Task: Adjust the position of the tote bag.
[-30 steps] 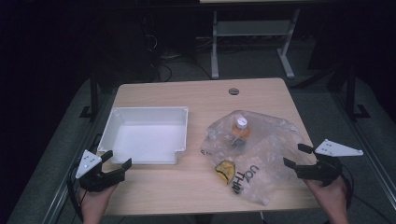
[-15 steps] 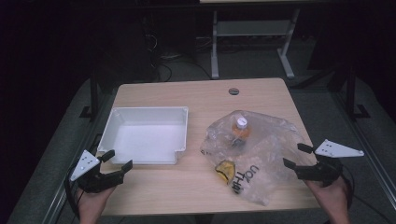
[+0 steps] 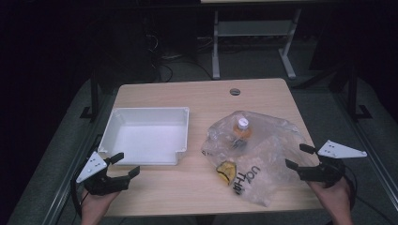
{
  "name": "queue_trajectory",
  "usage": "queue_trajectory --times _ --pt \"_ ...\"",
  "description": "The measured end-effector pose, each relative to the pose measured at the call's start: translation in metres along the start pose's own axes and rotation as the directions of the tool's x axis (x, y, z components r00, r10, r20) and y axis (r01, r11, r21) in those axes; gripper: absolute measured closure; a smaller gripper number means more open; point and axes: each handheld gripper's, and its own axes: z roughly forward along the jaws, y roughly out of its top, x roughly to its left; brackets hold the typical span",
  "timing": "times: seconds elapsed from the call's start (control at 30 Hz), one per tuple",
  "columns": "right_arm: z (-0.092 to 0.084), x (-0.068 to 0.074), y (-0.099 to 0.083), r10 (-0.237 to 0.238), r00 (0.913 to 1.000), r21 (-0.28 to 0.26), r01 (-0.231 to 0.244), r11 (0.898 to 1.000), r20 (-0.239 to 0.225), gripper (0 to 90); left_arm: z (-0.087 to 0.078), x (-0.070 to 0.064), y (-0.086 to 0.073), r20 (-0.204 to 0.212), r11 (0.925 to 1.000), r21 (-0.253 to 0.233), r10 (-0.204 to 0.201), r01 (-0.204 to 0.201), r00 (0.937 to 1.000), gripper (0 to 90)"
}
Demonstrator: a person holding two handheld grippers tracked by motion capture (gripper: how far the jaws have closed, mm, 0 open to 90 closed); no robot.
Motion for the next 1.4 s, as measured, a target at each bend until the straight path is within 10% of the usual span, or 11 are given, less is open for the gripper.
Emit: queue_trajectory --times 0.67,1.4 --pt "0.003 -0.002 -0.001 -0.002 1.0000 0.009 0.002 1.000 -0.007 17.9 0.021 -0.024 0.003 0.102 0.9972 0.025 0.068 -0.071 0.9924 18.7" --pt "0.004 -0.001 0.000 -0.024 0.9997 0.023 0.024 0.999 -0.011 18.2 0.048 -0.055 0.010 0.200 0.9868 0.055 0.139 -0.152 0.9700 19.1"
